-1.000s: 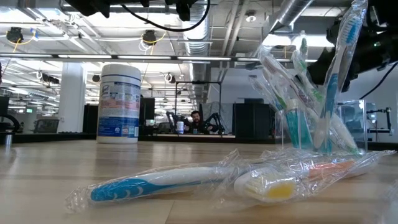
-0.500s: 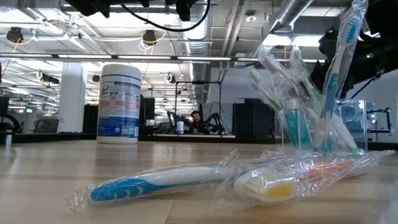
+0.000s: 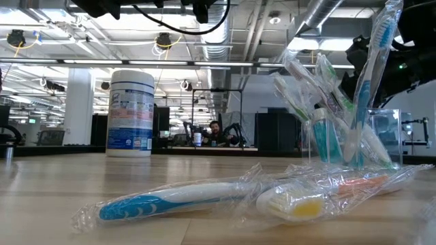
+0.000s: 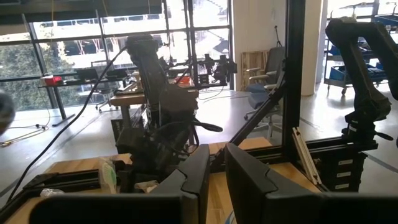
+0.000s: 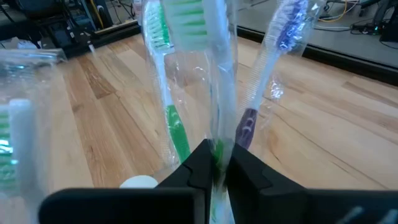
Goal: Pick & Place toothbrushing station
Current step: Put the green toothbrush into the transparent organizer
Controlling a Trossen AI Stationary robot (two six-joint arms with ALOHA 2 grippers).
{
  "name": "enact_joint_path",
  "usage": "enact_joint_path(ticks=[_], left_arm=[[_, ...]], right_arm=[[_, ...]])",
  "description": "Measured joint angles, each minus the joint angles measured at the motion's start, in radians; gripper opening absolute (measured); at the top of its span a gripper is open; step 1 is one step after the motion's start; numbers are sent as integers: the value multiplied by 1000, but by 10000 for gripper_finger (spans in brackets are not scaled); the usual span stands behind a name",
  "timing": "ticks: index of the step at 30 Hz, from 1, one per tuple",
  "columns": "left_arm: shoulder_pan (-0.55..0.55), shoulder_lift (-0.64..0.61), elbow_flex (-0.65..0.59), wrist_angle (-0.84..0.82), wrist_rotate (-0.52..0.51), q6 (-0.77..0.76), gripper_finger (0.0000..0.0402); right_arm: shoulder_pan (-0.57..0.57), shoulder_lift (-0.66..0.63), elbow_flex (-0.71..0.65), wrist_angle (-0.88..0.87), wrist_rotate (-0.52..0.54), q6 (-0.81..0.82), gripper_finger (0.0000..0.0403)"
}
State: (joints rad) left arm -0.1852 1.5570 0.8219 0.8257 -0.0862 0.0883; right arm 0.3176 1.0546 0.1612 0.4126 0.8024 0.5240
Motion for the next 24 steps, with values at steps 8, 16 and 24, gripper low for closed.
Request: enact_joint_path(ticks=[8, 16, 24], left_arm=[[0, 0, 0, 0, 0, 0, 44], [0, 0, 0, 0, 1, 0, 44], [0, 0, 0, -4, 4, 0, 44]], right_arm=[[0, 0, 0, 0, -16, 1, 36], [1, 0, 0, 0, -16, 0, 42], [1, 0, 0, 0, -20, -8, 79]])
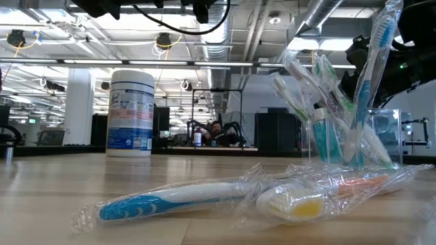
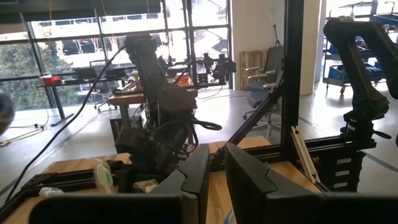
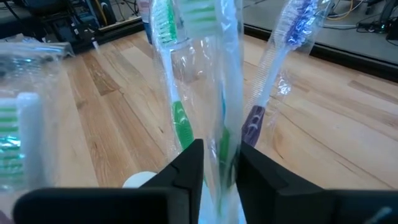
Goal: Pick & Place toothbrushing station
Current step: Put the green toothbrush into the transparent organizer
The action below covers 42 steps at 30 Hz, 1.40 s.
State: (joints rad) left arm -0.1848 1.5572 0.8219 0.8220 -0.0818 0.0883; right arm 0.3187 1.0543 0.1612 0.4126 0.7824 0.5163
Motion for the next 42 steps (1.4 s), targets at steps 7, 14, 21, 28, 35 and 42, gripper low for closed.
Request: enact_joint_path(ticks=[7, 14, 21, 28, 35, 42], left_arm=[[0, 0, 0, -2, 0, 0, 44], [0, 0, 0, -4, -1, 0, 44], [0, 0, 0, -8, -5, 0, 44], [0, 0, 0, -12, -5, 0, 44], [0, 0, 0, -15, -4, 0, 44], [0, 0, 0, -18, -4, 0, 44]], right_arm=[[1, -42, 0, 1, -5, -40, 100], [1, -105, 0, -1, -22, -102, 102], [-10, -171, 0, -23, -17, -134, 100], [-15, -200, 0, -53, -17, -134, 50], [-12, -196, 0, -71, -18, -134, 17], [-12, -198, 0, -76, -26, -126, 16]])
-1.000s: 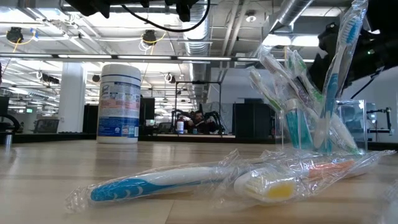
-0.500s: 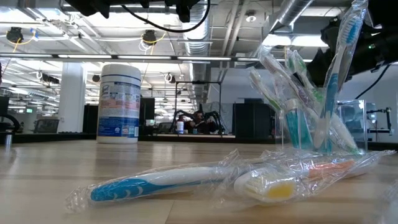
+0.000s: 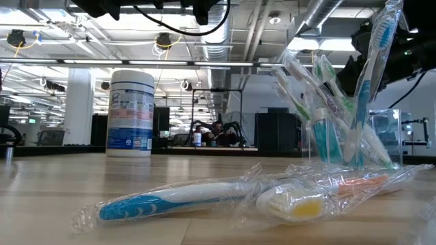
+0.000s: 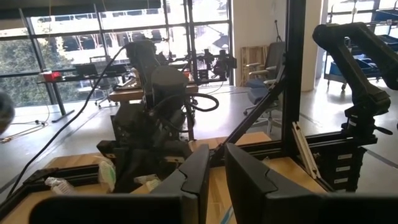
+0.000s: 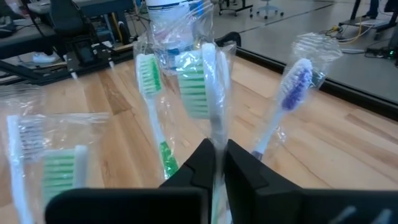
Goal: Pick & Place toothbrushing station
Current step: Put the green toothbrush into the transparent organizer
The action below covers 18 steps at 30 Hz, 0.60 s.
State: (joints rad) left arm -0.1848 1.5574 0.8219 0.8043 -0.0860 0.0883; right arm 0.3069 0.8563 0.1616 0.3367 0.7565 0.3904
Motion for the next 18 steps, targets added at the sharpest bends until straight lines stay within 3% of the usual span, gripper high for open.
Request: enact_joint_path(ticks=[18], left_arm=[[0, 0, 0, -28, 4, -26, 44]], right_arm=[[0, 0, 26, 8, -28, -84, 80]])
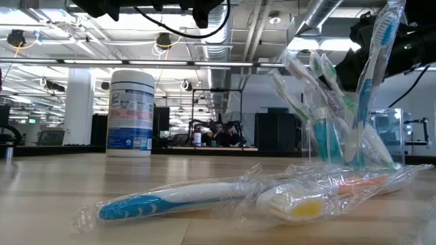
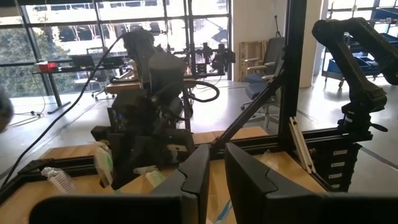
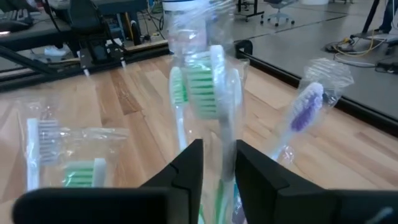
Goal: Pick & Place toothbrushing station
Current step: Put the green toothbrush into the transparent organizer, then put the blue toothbrush into the transparent organizer
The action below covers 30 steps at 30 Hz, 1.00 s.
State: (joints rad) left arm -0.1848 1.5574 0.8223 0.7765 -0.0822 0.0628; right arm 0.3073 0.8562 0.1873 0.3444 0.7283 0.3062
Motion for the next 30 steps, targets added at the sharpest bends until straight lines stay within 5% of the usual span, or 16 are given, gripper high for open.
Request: enact_joint_path(ticks=[15, 30], left_arm=[[0, 0, 0, -15, -5, 0, 44], [0, 0, 0, -19, -4, 0, 44]], right_arm=[[0, 0, 1, -4, -2, -18, 181], [0, -14, 18, -31, -5, -27, 102]])
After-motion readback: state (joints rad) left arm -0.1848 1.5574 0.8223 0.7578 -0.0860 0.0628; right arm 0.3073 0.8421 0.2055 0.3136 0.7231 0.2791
